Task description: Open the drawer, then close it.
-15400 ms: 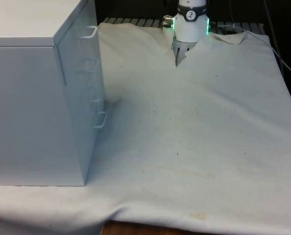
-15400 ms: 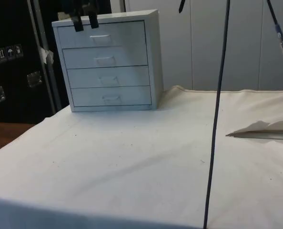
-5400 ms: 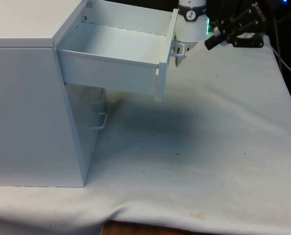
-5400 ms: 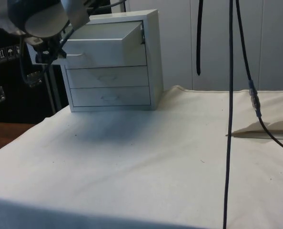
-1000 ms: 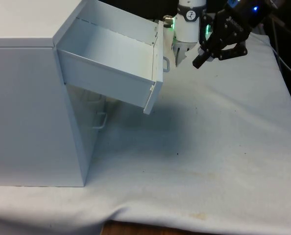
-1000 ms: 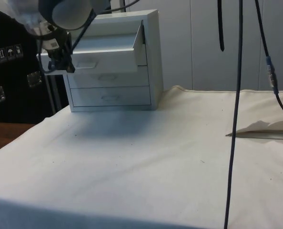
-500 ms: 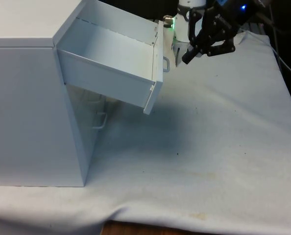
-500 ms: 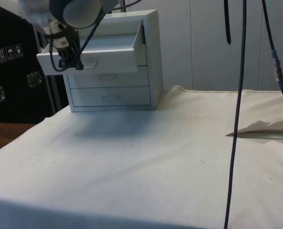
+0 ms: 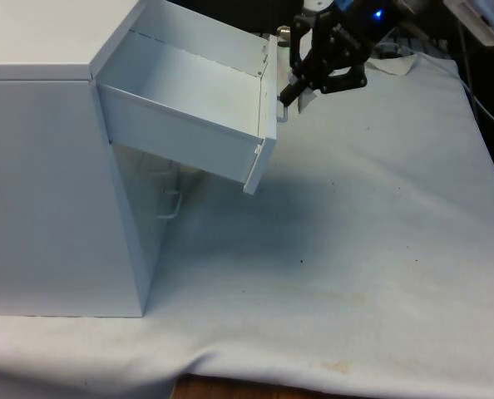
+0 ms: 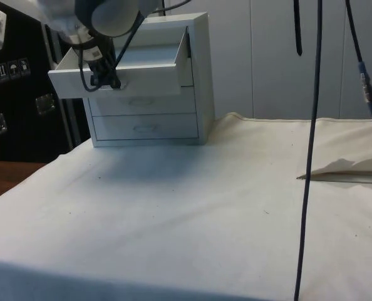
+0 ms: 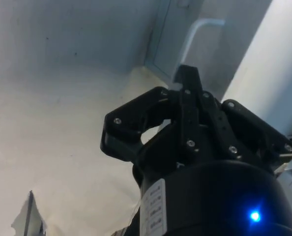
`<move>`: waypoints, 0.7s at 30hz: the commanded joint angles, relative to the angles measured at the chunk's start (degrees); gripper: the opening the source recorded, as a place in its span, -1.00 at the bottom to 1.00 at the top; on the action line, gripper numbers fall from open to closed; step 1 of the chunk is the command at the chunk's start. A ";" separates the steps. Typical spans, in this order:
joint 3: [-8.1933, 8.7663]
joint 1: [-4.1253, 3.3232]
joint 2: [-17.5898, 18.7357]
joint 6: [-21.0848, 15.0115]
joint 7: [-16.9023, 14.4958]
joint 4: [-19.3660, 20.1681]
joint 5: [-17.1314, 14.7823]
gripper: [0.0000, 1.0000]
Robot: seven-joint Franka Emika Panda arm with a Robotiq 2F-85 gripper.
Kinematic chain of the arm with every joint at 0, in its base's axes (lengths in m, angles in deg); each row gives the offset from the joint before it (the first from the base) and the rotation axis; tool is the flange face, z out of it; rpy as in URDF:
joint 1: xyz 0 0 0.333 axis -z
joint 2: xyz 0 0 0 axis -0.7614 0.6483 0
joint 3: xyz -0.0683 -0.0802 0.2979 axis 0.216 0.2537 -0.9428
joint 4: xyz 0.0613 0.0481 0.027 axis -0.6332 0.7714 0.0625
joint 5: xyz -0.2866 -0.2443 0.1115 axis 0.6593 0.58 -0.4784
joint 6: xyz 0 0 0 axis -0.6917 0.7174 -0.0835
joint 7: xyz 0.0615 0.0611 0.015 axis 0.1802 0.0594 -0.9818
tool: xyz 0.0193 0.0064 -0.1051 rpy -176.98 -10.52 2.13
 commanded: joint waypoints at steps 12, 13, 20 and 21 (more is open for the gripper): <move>0.52 0.74 0.00 0.46 -1.49 -0.23 -0.11 -1.00; 0.80 1.09 -0.40 0.97 -2.46 -0.52 0.06 -1.00; 1.55 0.97 -0.63 2.46 -3.61 -1.60 -0.11 -1.00; 1.89 0.97 -1.03 3.04 -4.41 -1.89 0.17 -1.00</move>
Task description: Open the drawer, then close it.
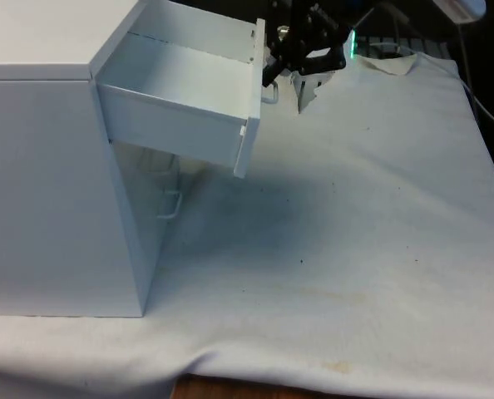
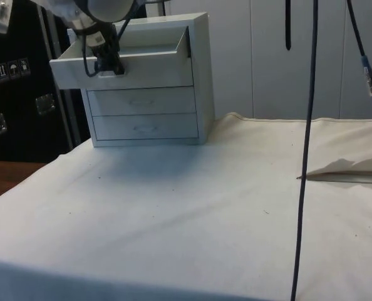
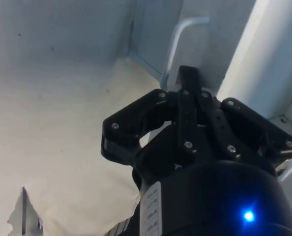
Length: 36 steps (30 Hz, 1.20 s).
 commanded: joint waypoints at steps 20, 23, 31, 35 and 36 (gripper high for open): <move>3.55 0.74 -0.92 2.64 -5.56 -2.75 -0.17 -1.00; 3.95 1.20 -0.74 2.23 -6.25 -2.69 -0.52 -1.00; 4.53 2.81 -0.52 1.26 -8.14 -2.69 -1.55 -1.00; 4.70 3.32 -0.40 0.86 -8.77 -2.69 -1.89 -1.00; 4.76 3.50 -0.40 0.74 -9.00 -2.69 -2.01 -1.00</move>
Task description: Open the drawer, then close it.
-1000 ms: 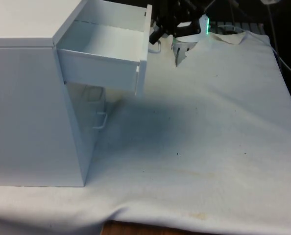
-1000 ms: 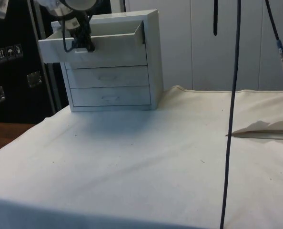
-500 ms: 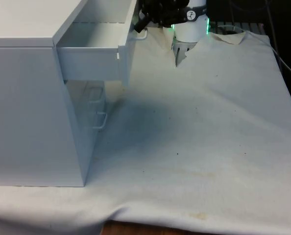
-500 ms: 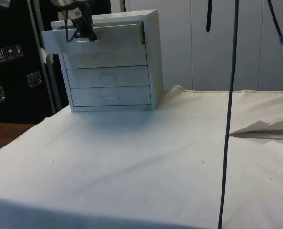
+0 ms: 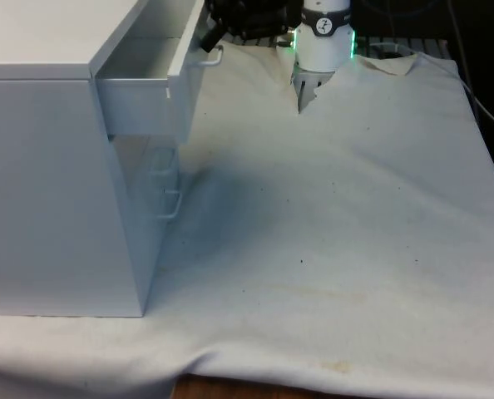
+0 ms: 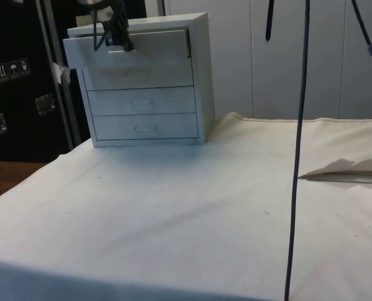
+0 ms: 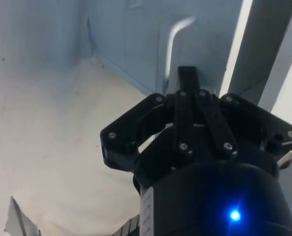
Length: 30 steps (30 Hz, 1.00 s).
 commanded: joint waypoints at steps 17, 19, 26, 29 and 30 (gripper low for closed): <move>1.60 2.81 0.57 -2.23 -4.70 -0.40 -3.32 -1.00; 1.83 3.04 0.69 -2.29 -5.16 -0.52 -3.55 -1.00; 2.58 3.67 0.86 -2.35 -6.70 -0.86 -4.41 -1.00; 2.86 4.18 0.86 -2.46 -7.45 -0.97 -4.76 -1.00; 2.92 4.35 0.86 -2.52 -7.68 -0.97 -4.81 -1.00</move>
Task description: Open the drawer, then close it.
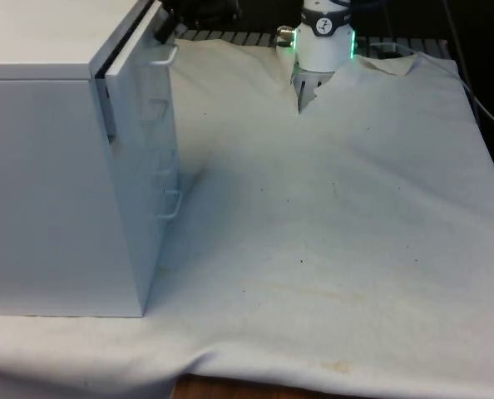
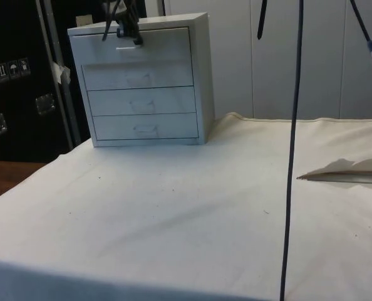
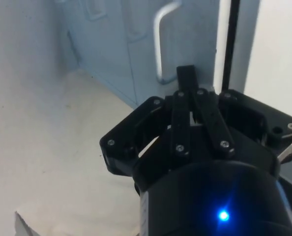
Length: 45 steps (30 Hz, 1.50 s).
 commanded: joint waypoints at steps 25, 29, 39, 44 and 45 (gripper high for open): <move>1.78 0.97 1.09 0.40 -3.55 -1.26 -7.91 -1.00; 1.72 0.69 0.92 0.46 -3.38 -1.20 -9.11 -1.00; 1.72 -0.23 0.52 0.69 -3.09 -1.26 -12.43 -1.00; 1.95 -0.80 0.74 0.52 -3.04 -1.32 -13.98 -1.00; 1.66 -0.92 0.29 0.80 -2.98 -1.20 -14.55 -1.00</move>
